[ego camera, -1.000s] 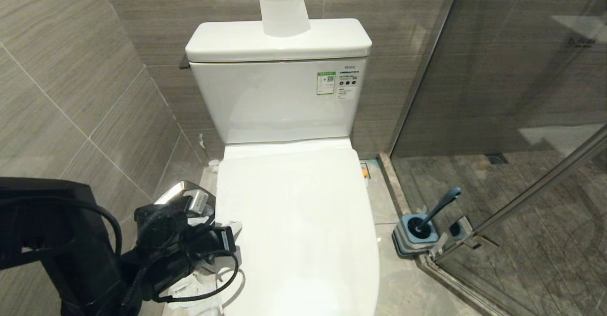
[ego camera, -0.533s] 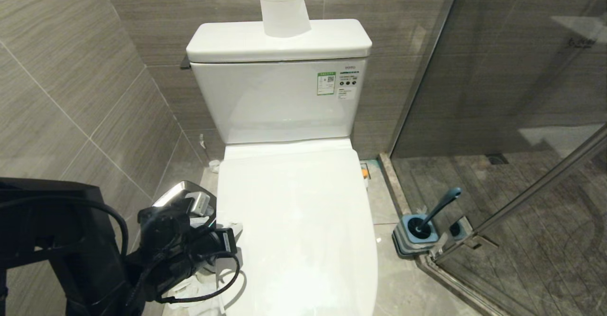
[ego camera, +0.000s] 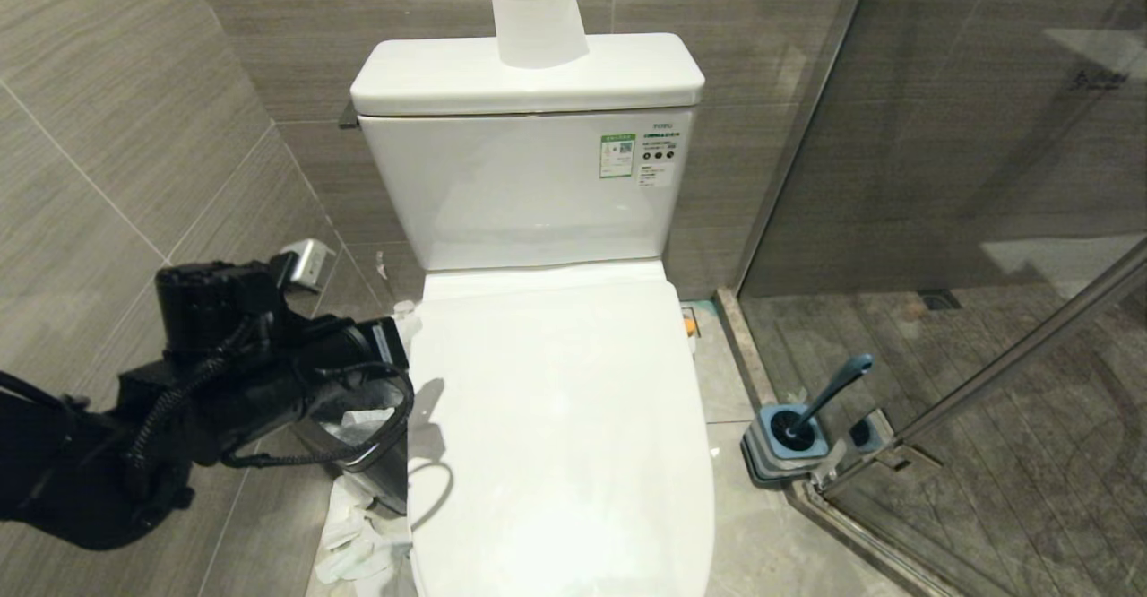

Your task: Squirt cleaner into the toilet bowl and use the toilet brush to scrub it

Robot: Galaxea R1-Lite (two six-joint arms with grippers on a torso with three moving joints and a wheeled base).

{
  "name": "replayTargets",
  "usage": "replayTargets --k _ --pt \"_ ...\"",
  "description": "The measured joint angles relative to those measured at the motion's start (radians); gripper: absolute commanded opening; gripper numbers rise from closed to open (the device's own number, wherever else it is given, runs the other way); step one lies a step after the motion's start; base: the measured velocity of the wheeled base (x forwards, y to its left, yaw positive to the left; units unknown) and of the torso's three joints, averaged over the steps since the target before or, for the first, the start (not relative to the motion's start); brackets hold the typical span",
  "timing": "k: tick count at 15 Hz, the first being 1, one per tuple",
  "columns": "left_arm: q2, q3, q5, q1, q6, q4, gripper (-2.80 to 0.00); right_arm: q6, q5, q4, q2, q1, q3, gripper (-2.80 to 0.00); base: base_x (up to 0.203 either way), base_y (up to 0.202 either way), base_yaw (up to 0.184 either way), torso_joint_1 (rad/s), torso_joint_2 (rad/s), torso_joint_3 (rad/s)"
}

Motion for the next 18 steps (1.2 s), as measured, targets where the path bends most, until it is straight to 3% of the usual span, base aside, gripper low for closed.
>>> replayTargets --k 2,5,7,10,11,18 --pt "-0.093 -0.116 0.003 0.036 0.051 0.238 -2.80 0.000 0.000 0.000 0.000 0.000 0.000 -2.80 0.000 0.000 0.000 0.000 0.00 0.000" --pt "-0.193 -0.211 0.007 0.156 0.250 0.539 -2.80 -0.001 0.000 0.000 0.000 0.000 0.000 -2.80 0.000 0.000 0.000 0.000 0.00 0.000" --pt "-0.237 -0.251 0.027 0.218 0.329 0.663 -2.80 0.000 0.000 0.000 0.000 0.000 0.000 -2.80 0.000 0.000 0.000 0.000 0.00 0.000" --pt "-0.291 -0.325 0.139 0.247 0.341 0.769 -2.80 -0.001 0.000 0.000 0.000 0.000 0.000 -2.80 0.000 0.000 0.000 0.000 0.00 0.000" --pt "-0.316 -0.347 0.150 0.247 0.340 0.797 -2.80 -0.001 0.000 0.000 0.000 0.000 0.000 -2.80 0.000 0.000 0.000 0.000 0.00 0.000" --pt "-0.652 -0.446 0.142 0.217 0.327 0.928 -2.80 0.000 0.000 0.000 0.000 0.000 0.000 -2.80 0.000 0.000 0.000 0.000 0.00 0.000"
